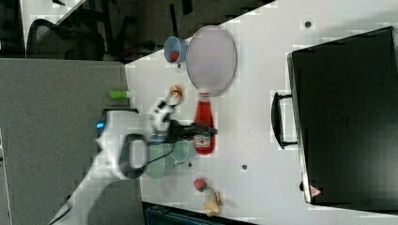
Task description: Pick Ketchup from the table and place it in strainer.
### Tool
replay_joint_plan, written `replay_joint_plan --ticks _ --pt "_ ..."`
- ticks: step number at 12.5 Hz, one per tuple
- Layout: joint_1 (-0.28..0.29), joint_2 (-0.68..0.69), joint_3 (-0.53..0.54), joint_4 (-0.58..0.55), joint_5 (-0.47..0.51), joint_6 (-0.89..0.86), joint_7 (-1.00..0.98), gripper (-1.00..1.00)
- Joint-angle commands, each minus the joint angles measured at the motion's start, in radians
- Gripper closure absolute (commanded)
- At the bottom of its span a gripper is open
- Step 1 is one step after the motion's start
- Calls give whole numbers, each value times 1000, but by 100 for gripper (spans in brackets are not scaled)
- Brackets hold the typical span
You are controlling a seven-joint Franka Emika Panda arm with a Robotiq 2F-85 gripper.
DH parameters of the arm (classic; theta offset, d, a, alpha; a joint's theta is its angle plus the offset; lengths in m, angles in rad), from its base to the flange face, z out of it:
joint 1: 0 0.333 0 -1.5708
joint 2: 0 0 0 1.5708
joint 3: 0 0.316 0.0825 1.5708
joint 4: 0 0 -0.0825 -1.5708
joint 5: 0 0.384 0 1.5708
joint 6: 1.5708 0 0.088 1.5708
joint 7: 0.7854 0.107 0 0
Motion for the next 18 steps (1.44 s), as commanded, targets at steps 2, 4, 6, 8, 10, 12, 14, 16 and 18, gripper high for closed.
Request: replay_joint_plan --ticks 2,4,6,8,10,12,14,16,18 --pt "33 -191 88 123 6 -181 102 -25" --pt "56 -205 159 149 25 -223 211 -25" --pt "78 -182 241 160 74 -213 369 -25" --pt "95 -133 328 169 104 -159 539 -25" --pt "109 -67 409 177 103 -53 635 -25" --pt "118 6 468 177 101 59 711 -25" --pt "136 84 505 176 94 129 753 -25" --pt "168 165 515 175 69 181 754 -25" --pt "193 243 511 174 8 266 770 -25"
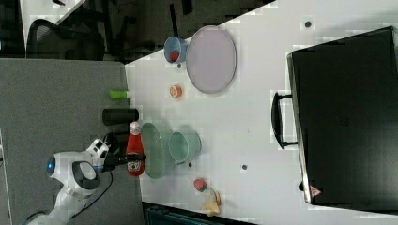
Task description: Pick Ketchup from the table and place it in strainer.
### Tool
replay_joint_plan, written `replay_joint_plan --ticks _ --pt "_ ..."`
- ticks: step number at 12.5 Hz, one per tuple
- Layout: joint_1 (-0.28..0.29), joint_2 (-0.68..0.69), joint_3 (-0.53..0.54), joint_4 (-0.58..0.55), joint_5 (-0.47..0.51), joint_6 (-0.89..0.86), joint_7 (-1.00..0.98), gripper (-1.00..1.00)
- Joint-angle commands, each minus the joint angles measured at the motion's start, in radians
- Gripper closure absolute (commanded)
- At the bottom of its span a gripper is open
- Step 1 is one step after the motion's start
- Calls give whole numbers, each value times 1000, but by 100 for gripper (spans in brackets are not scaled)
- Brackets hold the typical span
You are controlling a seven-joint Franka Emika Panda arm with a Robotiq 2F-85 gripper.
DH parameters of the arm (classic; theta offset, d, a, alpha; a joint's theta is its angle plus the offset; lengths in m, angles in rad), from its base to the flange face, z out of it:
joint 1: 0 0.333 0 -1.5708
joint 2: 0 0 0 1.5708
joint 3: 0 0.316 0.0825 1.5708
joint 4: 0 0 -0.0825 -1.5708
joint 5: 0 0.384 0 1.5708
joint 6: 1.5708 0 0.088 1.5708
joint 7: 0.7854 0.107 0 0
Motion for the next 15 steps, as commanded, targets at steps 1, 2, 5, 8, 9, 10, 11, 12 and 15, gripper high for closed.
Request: replay_joint_plan --ticks 1,2,5,8,9,10,11,12,15 --pt "20 67 -20 20 -66 104 112 -25" --pt "27 96 -21 18 -69 118 160 -25" --pt "34 129 -26 17 -118 117 226 -53" --pt "29 120 -36 12 -150 158 230 -100" --pt "26 101 -36 13 -145 157 253 -100" --pt "17 72 -36 13 -145 145 286 -100" --pt "4 33 -36 16 -145 129 305 -100" --pt "-16 -14 -36 22 -142 91 306 -100" --pt "-99 -165 -39 61 -112 -143 303 -100"
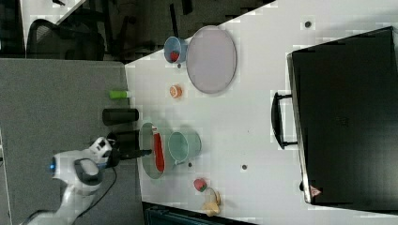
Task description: Pick Ketchup from the table and place it in strainer.
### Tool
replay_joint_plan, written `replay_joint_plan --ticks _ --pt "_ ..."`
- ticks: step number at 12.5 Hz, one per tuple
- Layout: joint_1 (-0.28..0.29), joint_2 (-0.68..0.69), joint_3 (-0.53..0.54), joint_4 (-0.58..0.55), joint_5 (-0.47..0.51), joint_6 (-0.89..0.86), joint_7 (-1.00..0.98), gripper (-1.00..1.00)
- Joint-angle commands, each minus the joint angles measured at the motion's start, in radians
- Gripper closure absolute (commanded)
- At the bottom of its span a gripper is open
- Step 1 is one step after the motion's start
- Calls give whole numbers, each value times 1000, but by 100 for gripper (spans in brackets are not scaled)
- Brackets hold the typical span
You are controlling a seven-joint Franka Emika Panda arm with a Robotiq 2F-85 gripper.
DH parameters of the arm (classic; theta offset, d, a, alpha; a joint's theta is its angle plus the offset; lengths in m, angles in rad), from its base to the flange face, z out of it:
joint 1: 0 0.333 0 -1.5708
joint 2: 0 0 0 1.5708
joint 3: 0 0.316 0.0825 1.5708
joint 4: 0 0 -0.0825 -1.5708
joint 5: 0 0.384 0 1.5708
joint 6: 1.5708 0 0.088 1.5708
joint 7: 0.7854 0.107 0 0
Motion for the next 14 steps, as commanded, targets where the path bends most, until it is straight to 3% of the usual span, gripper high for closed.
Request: replay_joint_plan --ticks 1,4,7,11,14 --pt "-119 -171 -12 83 51 -204 75 -100" --pt "-198 -285 -78 136 132 -415 72 -100" --pt "-248 -373 -217 164 156 -493 59 -100" --pt "-259 -445 -425 167 156 -500 49 -100" --pt "-260 -464 -524 174 156 -580 49 -100"
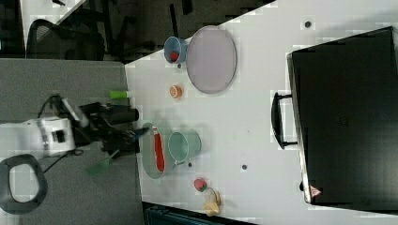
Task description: Pick Ketchup from the table and place it in strainer.
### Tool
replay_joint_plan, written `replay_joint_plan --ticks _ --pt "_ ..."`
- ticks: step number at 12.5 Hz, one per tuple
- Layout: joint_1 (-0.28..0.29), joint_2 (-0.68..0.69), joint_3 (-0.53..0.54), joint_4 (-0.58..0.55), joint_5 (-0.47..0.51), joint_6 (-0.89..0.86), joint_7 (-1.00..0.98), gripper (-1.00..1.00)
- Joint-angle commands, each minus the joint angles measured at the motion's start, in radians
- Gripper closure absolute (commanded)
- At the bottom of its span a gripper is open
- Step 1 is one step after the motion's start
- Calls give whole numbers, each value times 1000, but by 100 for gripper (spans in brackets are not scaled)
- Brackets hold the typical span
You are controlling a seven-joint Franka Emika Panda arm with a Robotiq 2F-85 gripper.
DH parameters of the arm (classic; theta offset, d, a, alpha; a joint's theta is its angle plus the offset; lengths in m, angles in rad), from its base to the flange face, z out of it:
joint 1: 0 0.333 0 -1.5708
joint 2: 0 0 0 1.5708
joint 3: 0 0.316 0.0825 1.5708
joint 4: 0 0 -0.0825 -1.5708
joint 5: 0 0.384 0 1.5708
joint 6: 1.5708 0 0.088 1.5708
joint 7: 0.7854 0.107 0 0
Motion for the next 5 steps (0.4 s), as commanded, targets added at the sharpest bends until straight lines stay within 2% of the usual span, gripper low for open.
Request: replay_joint_plan --ticks 1,5 --pt "-17 -19 -50 11 15 -70 35 -100" --pt "-15 -4 -48 70 14 -109 35 -100"
